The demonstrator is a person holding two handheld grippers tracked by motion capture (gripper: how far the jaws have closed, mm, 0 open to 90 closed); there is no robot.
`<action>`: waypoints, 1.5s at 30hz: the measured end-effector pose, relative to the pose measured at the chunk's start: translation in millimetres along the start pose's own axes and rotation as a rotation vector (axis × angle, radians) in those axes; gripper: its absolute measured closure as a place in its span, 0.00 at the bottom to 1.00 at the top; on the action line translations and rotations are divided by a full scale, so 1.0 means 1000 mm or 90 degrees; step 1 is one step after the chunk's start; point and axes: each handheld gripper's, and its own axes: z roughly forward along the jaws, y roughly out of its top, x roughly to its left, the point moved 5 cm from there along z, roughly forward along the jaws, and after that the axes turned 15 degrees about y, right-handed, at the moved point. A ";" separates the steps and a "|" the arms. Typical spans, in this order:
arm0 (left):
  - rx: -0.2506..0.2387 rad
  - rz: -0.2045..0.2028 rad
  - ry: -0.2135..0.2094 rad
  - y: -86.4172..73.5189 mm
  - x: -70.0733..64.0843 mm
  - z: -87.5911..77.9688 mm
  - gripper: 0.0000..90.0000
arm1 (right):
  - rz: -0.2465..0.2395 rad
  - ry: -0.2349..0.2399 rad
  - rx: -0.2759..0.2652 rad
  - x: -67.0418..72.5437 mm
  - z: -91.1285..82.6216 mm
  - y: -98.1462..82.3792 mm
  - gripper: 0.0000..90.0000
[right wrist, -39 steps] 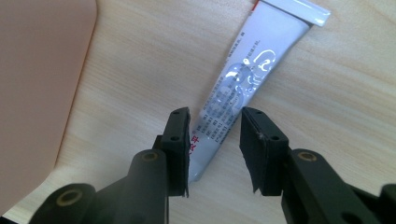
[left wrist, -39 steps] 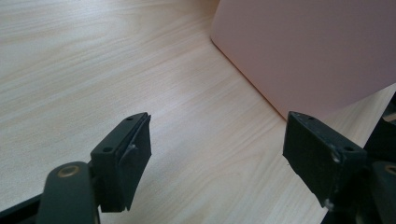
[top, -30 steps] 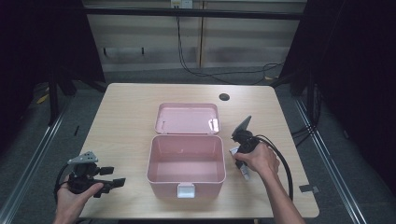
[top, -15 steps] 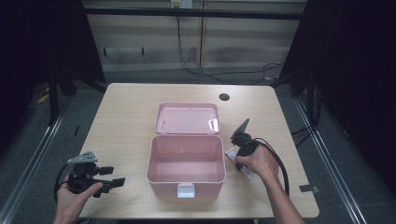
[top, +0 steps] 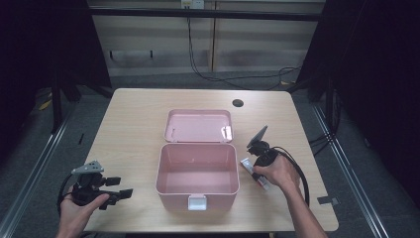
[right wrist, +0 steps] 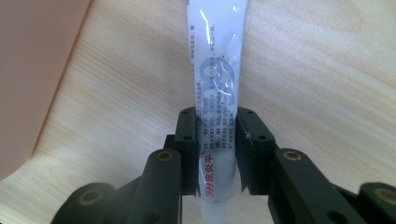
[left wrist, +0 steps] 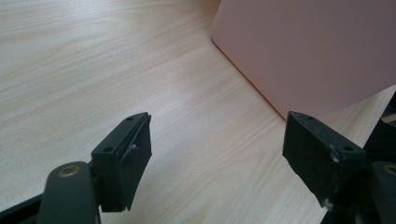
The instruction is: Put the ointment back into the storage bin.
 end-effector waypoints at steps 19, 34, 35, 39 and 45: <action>-0.006 -0.005 -0.003 0.001 0.001 -0.001 0.26 | -0.055 0.029 -0.011 0.005 -0.014 -0.012 0.80; -0.008 -0.008 -0.002 0.001 0.001 -0.002 0.26 | -0.107 0.040 -0.031 0.011 -0.035 -0.022 0.80; -0.008 -0.008 -0.002 0.001 0.001 -0.002 0.26 | -0.109 0.042 -0.034 0.011 -0.037 -0.023 0.80; -0.008 -0.008 -0.003 0.001 0.001 -0.001 0.26 | -0.123 0.036 -0.032 0.013 -0.045 -0.026 0.80; -0.006 -0.004 -0.003 0.000 0.000 -0.001 0.26 | -0.136 0.036 -0.036 0.013 -0.053 -0.029 0.80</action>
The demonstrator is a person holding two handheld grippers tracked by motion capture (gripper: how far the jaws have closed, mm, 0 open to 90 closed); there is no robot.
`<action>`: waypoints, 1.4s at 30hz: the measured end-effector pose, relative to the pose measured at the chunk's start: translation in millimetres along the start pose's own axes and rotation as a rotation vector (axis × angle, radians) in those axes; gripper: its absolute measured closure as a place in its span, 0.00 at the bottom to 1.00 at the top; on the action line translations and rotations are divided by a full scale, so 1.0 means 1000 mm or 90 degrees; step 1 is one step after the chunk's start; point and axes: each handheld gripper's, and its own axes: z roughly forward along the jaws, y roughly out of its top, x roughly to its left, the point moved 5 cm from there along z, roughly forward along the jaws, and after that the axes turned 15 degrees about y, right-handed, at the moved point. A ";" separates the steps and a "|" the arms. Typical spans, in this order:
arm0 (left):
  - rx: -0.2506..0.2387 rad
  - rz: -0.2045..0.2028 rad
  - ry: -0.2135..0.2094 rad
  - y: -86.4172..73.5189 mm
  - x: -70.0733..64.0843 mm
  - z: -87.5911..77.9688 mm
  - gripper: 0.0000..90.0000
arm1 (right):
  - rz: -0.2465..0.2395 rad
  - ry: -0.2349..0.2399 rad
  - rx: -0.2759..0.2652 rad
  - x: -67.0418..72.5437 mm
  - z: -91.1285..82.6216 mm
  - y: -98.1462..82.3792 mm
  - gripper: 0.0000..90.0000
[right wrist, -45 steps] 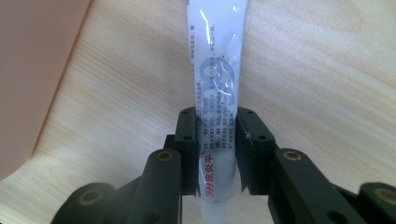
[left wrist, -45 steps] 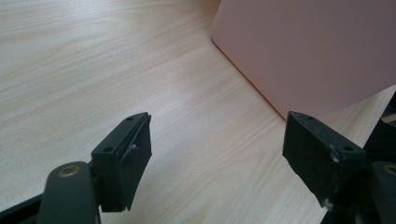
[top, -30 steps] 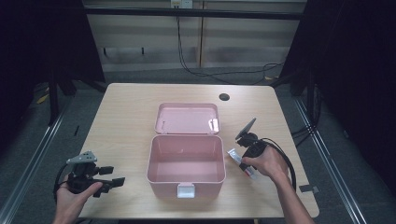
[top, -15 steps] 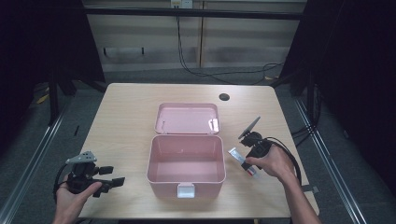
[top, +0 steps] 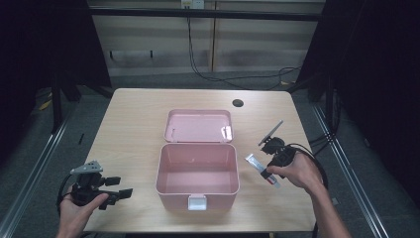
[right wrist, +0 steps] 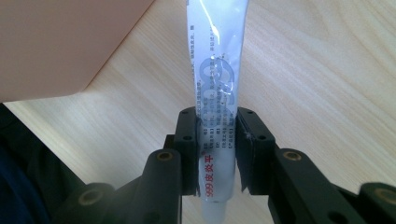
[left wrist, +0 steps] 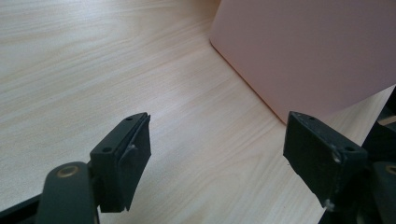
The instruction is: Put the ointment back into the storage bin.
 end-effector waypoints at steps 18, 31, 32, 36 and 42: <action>0.005 0.001 -0.002 0.000 0.000 0.001 0.26 | -0.043 0.002 -0.028 0.013 -0.026 -0.004 0.80; 0.007 0.001 0.001 0.000 0.000 0.002 0.25 | -0.080 -0.002 -0.045 0.024 -0.048 -0.009 0.80; 0.006 0.000 0.000 0.000 0.000 0.002 0.25 | -0.084 -0.001 -0.047 0.025 -0.050 -0.009 0.80; 0.000 -0.002 0.000 0.001 0.001 0.000 0.25 | -0.105 0.009 -0.049 0.030 -0.054 -0.010 0.80; -0.002 -0.006 0.000 0.001 0.001 0.000 0.25 | -0.126 0.002 -0.052 0.036 -0.056 -0.005 0.80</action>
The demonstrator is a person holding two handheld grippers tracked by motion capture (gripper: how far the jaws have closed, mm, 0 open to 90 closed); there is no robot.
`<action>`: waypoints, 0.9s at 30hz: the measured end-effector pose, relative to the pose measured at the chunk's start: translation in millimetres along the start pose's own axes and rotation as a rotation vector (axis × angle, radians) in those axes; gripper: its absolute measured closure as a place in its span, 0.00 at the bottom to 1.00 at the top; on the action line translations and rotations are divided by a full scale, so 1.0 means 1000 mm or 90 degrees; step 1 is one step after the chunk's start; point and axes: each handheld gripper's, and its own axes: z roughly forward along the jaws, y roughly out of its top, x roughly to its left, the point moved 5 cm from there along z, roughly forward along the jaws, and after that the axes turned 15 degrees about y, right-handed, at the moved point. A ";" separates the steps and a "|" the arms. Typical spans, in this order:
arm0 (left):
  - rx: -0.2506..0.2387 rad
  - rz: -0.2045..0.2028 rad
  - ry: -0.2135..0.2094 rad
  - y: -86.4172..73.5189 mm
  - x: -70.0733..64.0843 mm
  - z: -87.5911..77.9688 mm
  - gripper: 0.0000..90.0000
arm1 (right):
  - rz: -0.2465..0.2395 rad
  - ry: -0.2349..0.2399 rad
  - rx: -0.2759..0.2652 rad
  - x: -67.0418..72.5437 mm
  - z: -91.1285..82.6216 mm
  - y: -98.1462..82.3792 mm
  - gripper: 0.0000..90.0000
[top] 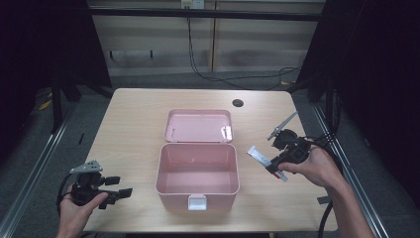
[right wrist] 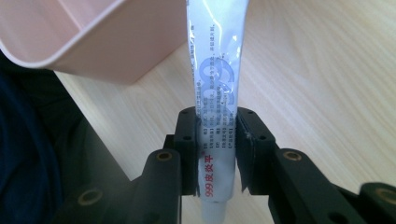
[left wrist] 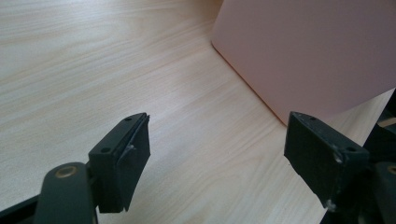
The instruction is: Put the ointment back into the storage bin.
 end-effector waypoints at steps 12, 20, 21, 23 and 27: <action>0.001 0.002 0.001 0.000 0.000 0.000 0.25 | -0.027 0.012 0.001 0.012 -0.005 0.018 0.80; 0.001 0.003 0.001 0.000 0.000 0.000 0.25 | -0.053 0.011 0.006 0.018 -0.006 0.033 0.80; 0.002 0.004 0.000 0.000 0.000 0.000 0.25 | -0.053 0.009 0.006 0.019 -0.006 0.034 0.80; 0.002 0.003 0.000 0.000 0.000 0.000 0.25 | -0.058 0.008 0.009 0.020 -0.007 0.037 0.80; 0.002 0.004 -0.001 0.000 0.000 0.000 0.25 | -0.062 0.012 0.006 0.023 -0.010 0.045 0.80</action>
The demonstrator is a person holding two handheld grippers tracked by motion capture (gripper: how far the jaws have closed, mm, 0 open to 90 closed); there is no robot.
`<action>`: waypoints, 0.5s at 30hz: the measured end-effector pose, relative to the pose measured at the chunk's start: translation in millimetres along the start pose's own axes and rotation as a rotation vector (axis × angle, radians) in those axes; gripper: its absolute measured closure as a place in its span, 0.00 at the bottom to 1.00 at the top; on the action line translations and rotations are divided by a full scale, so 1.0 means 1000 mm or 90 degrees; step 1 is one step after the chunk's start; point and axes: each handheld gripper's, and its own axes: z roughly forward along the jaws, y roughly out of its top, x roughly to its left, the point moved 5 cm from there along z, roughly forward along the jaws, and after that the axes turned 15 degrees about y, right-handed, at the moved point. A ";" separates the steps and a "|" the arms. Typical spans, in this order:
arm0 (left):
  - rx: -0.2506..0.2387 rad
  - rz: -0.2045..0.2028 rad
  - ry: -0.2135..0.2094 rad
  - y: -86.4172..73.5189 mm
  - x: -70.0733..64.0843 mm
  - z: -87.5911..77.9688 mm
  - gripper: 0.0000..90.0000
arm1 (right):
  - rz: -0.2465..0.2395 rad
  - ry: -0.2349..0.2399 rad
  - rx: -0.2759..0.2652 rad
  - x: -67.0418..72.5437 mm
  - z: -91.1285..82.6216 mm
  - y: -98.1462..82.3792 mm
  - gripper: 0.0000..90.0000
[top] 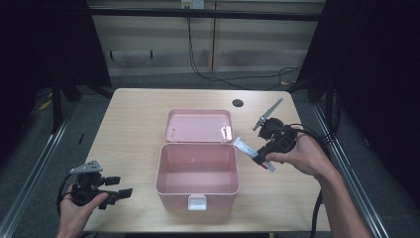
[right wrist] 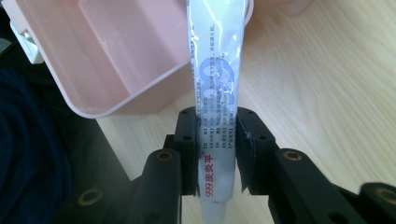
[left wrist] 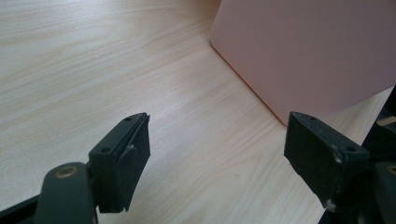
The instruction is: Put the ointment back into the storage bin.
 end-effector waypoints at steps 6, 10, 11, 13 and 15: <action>0.002 0.003 -0.002 0.000 -0.001 0.001 0.25 | -0.020 0.003 0.013 0.006 0.004 0.009 0.80; 0.002 0.003 -0.003 0.000 -0.001 0.001 0.25 | -0.024 0.006 0.015 0.009 0.003 0.015 0.80; 0.002 0.003 -0.003 0.000 -0.001 0.001 0.25 | -0.021 0.005 0.015 0.010 0.004 0.017 0.80; 0.002 0.003 -0.004 0.000 -0.001 0.001 0.25 | -0.028 0.006 0.021 0.010 0.006 0.020 0.80; 0.002 0.003 -0.003 0.000 -0.001 0.001 0.25 | -0.027 0.010 0.025 0.010 0.007 0.021 0.80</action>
